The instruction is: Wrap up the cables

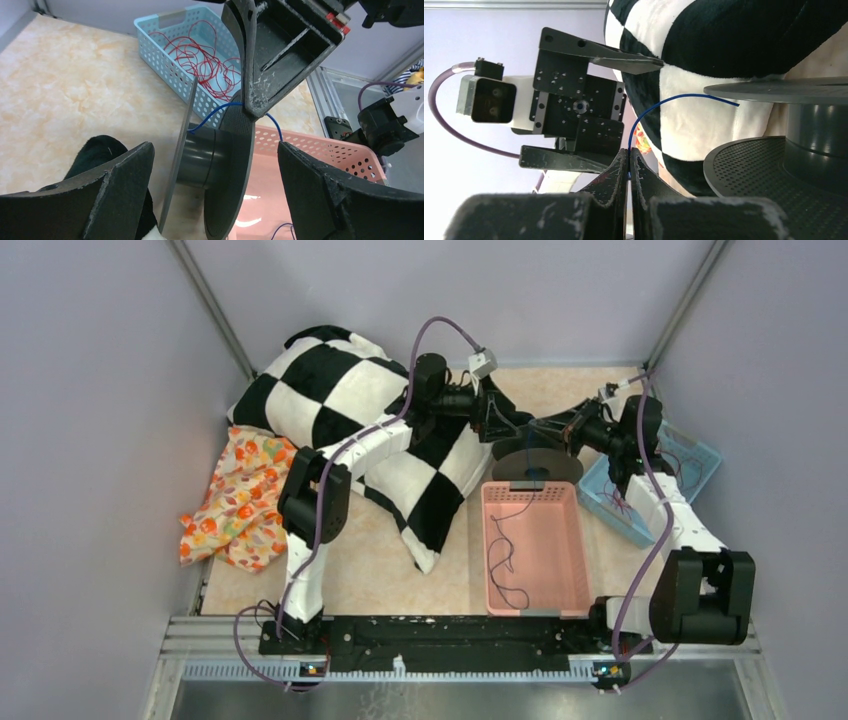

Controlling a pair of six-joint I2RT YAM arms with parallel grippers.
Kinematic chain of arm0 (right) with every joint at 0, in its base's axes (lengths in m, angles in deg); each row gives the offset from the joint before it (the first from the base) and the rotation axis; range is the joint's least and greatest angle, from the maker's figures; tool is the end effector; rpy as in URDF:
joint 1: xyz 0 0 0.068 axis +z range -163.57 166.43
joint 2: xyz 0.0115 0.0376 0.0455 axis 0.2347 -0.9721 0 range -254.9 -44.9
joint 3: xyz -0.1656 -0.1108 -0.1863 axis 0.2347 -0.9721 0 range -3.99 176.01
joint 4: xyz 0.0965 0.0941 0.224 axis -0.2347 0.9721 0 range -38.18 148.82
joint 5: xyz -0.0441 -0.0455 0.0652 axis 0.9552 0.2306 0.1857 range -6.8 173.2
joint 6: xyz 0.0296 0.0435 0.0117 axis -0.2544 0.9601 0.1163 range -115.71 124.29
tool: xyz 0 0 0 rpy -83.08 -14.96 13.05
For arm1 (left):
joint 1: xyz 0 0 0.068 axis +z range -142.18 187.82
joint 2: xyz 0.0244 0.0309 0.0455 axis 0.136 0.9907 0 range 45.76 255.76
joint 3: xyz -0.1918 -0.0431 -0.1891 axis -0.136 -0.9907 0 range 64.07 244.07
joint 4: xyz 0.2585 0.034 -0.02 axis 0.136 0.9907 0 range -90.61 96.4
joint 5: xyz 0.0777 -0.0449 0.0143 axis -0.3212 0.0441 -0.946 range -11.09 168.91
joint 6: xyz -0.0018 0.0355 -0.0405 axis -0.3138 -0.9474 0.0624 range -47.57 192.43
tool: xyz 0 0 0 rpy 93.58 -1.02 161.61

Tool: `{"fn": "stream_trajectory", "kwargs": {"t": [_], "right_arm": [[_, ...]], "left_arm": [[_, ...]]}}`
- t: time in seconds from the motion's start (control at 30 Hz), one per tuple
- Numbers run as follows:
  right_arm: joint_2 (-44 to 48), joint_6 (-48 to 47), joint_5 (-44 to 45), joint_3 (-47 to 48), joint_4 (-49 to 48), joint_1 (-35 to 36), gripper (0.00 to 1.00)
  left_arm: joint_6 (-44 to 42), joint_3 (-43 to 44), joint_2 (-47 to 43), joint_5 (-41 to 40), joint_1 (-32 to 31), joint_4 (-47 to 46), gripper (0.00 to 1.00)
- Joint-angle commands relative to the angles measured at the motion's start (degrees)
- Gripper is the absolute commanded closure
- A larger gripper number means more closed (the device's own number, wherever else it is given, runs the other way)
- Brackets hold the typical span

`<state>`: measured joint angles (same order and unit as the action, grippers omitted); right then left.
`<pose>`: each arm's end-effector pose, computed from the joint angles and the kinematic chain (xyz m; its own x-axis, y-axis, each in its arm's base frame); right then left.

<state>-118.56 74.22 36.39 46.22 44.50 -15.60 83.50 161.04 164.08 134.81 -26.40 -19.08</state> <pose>0.2896 0.0156 0.2970 -0.7300 0.6691 -0.1393 0.0291 0.2341 0.9718 0.3878 -0.2993 0.3078 -0.2325 0.0280 -0.9722 0.9726 0.0039 -0.2325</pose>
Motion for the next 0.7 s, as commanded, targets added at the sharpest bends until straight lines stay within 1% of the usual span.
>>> {"fn": "stream_trajectory", "kwargs": {"t": [0.0, 0.17, 0.33, 0.43, 0.6, 0.67], "right_arm": [[-0.6, 0.7, -1.3, 0.1, -3.9, -0.2, 1.00], [0.1, 1.1, -0.9, -2.7, -4.1, -0.3, 1.00], [1.0, 3.0, -2.5, -5.9, -9.3, -1.7, 1.00], [1.1, 4.5, -3.4, -6.8, -11.4, -2.4, 1.00], [1.6, 6.1, -4.1, -7.2, -12.6, -3.5, 1.00], [1.6, 7.7, -4.5, -7.7, -14.4, -4.1, 1.00]], "left_arm": [[0.7, 2.9, 3.0, 4.4, -0.2, -3.3, 0.01], [2.9, 1.4, 4.7, 3.6, -0.9, -8.1, 0.02], [7.7, 1.6, 7.5, 2.9, -1.5, -14.7, 0.05], [8.3, 2.6, 8.8, 2.4, -2.1, -15.1, 0.08], [4.7, 2.3, 8.9, 0.3, -2.9, -13.0, 0.14], [5.5, 1.6, 8.7, -0.6, -3.0, -15.4, 0.16]]}}
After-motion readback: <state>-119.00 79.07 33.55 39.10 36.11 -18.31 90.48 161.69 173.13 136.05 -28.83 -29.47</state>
